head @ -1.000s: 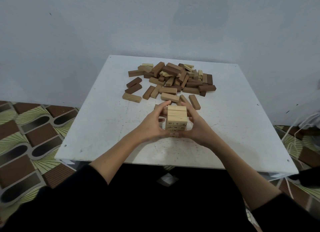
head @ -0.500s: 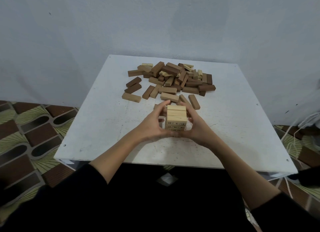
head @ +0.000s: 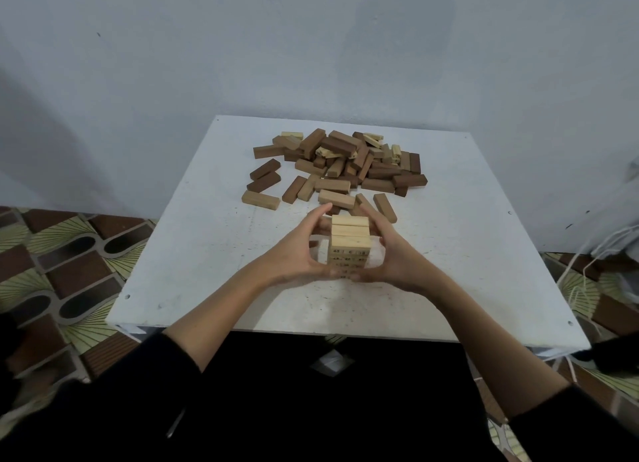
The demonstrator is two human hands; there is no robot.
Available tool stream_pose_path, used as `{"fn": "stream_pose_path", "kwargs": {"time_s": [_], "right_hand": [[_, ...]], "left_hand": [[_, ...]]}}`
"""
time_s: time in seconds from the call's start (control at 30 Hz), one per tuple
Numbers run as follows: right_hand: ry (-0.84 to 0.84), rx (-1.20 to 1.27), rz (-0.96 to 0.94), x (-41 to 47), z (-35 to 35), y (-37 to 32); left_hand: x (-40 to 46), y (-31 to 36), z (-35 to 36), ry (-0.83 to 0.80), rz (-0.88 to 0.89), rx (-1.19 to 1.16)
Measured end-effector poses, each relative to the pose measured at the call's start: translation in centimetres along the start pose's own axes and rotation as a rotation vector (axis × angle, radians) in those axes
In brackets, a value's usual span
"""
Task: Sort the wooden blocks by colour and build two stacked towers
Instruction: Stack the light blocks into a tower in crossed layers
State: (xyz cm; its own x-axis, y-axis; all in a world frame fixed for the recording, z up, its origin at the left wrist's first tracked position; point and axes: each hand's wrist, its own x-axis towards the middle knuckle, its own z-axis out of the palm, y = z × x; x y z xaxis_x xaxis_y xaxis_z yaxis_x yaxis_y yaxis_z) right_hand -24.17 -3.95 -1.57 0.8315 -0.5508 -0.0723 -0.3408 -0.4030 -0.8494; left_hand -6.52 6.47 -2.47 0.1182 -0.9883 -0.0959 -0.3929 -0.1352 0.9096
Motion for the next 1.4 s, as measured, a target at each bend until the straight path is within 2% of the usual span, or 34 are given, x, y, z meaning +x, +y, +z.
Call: {"fn": "stream_pose_path", "kwargs": {"time_s": [0.13,0.23,0.43,0.6,0.8,0.93,1.13,1.33,1.4], "right_hand": [[-0.09,-0.065,0.086,0.0,-3.2,-0.6],[-0.06,-0.007,0.11,0.6,-6.2,-1.3],[0.254,0.081,0.089,5.0,-7.9,-1.3],[0.383,-0.102,0.042,11.3,-7.5,-1.4],[0.31,-0.517,-0.089,18.4,-7.2,-1.7],[0.183,-0.703,-0.054,21.2,-7.3,-1.0],[0.172,-0.62,-0.013,21.0,-8.1,0.0],[0.118,-0.523,-0.022,20.4,-8.7,0.7],[0.145,-0.446,-0.008,20.7,-8.8,1.0]], "left_hand": [[-0.2,-0.3,-2.9,-0.025,-0.007,0.069],[0.5,-0.5,-5.0,0.065,0.002,0.082],[4.3,-0.3,-6.9,0.209,0.026,0.114],[9.3,-0.8,-8.5,0.322,-0.027,0.21],[14.5,-0.5,-9.1,0.427,-0.005,0.248],[17.4,-0.5,-8.7,0.439,0.035,0.358],[19.1,-0.4,-7.9,0.454,0.11,0.527],[19.7,-0.4,-7.9,0.345,0.203,0.682],[19.7,-0.5,-7.9,0.325,0.21,0.718]]}}
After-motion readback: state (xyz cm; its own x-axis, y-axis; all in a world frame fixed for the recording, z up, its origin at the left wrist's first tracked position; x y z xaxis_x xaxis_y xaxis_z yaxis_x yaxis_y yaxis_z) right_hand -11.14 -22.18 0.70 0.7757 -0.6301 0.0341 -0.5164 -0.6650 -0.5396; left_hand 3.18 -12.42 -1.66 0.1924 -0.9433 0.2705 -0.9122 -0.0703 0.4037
